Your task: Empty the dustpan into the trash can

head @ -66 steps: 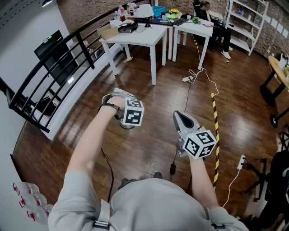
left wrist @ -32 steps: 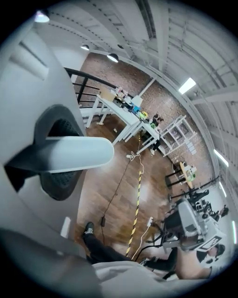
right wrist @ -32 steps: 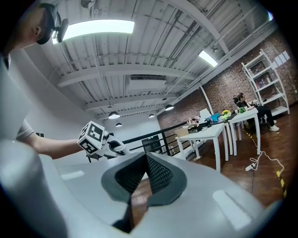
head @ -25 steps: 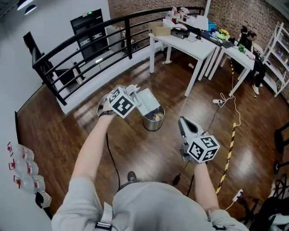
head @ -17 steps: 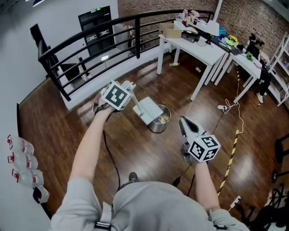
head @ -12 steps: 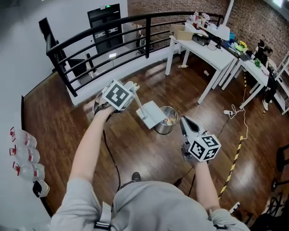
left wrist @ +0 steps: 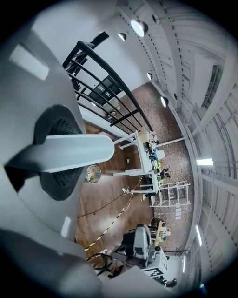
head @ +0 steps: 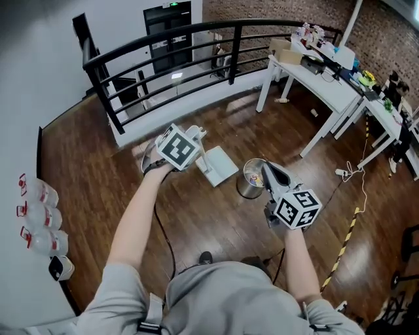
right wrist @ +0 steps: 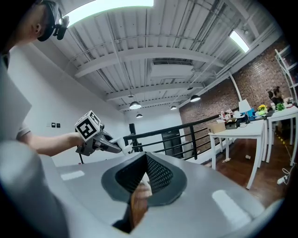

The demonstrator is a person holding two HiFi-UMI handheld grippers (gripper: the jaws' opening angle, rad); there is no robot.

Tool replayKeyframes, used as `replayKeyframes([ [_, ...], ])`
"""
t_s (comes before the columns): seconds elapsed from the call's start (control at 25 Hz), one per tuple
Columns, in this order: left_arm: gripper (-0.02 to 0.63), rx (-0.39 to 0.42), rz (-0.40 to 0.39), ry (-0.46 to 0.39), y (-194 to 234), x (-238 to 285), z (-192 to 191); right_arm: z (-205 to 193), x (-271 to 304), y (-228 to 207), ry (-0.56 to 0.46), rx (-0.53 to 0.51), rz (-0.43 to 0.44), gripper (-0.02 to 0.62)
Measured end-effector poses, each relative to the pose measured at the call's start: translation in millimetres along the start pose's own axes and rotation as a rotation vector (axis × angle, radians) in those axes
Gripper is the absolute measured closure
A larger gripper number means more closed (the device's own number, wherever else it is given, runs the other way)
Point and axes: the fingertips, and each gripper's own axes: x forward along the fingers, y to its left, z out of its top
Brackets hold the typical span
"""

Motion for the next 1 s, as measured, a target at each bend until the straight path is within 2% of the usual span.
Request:
replayKeyframes([
  [0.16,0.522,-0.009,0.01,-0.02,11.5,20.1,-6.6,3.0,17.5,-1.9,0.003,-0.011,-0.007,0.595],
  [0.32,0.522,-0.067,0.022,0.036,14.8,55.7,-23.4,3.3,32.8,-17.9,0.01,-0.006,0.004,0.595],
  [0.56,0.522,-0.158,0.011,0.103,3.7,129.7,-32.7,1.0,55.1,-70.2,0.04,0.0,0.028,0.595],
  [0.72,0.521,-0.166,0.003,0.125,-5.0,173.8,-21.6,9.8,73.0,-109.8,0.05,-0.002,0.044,0.595],
  [1.0,0.52,-0.207,0.028,0.177,-14.4,228.6,-24.6,8.4,86.6,-163.4,0.073,0.048,0.085,0.595],
])
